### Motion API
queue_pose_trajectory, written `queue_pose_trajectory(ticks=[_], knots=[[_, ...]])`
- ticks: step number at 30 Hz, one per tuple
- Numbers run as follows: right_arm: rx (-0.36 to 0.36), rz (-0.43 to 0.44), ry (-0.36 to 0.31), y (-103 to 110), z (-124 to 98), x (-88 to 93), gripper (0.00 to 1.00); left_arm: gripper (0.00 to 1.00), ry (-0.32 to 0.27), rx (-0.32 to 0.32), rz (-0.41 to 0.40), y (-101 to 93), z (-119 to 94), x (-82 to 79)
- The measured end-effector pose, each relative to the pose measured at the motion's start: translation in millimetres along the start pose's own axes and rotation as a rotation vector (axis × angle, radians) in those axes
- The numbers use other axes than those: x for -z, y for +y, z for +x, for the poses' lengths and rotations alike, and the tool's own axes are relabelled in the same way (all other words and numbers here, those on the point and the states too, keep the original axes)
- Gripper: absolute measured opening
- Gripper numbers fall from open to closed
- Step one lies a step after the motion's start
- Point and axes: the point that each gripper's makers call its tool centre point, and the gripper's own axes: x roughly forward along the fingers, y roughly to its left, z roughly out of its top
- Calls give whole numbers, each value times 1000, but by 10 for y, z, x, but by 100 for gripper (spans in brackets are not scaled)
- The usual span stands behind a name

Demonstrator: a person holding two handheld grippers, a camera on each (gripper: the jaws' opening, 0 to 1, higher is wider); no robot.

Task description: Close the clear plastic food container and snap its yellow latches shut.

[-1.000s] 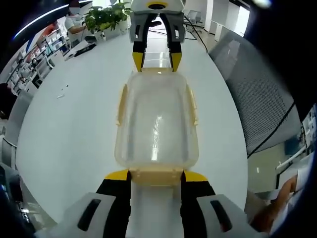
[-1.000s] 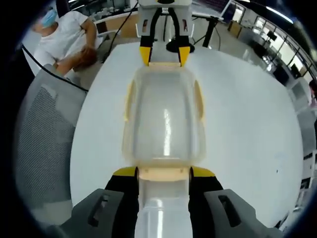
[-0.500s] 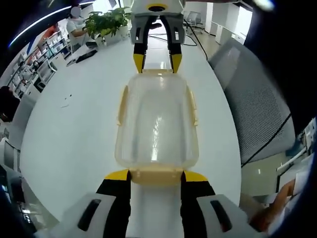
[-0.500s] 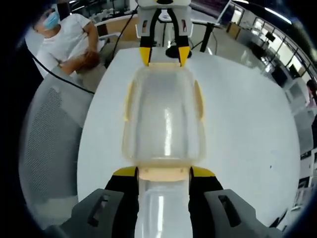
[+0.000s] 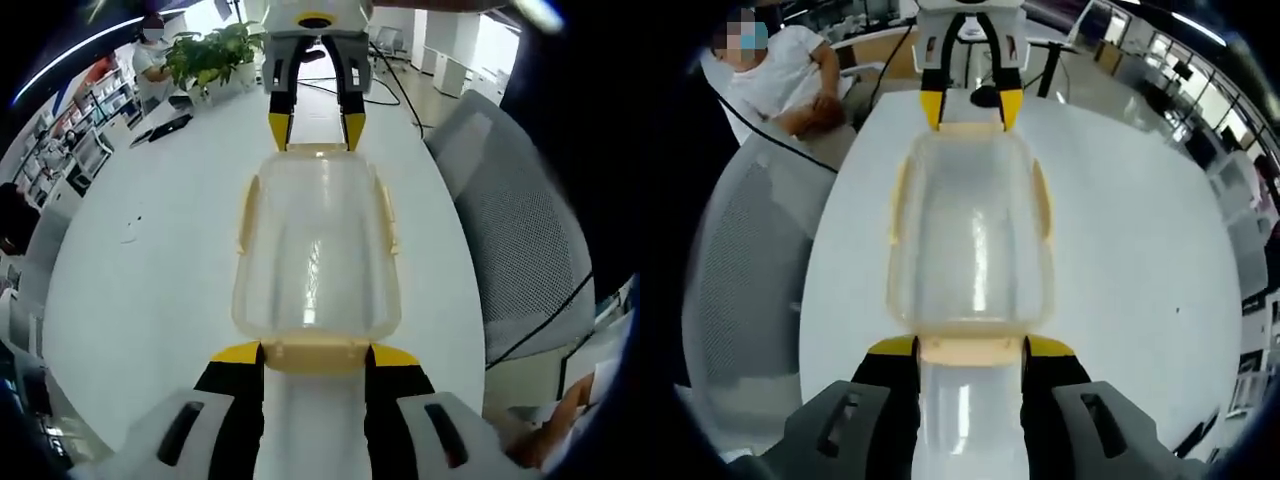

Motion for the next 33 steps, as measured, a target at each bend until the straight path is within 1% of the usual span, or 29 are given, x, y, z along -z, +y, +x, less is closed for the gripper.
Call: queue_pose_trajectory(ticks=[6, 12, 21, 26, 33], knots=[[6, 4, 8, -10, -83, 178, 35, 32, -6, 0, 5, 2, 102, -185], [7, 18, 11, 4, -159, 356, 35, 32, -12, 7, 15, 3, 196, -338], [17, 33, 24, -28, -279, 643, 35, 32, -31, 9, 26, 47, 371, -612], [23, 42, 32, -50, -335, 798, 35, 32, -39, 9, 33, 72, 453, -739], [24, 55, 45, -61, -375, 960, 36, 32, -46, 13, 42, 99, 567, -870]])
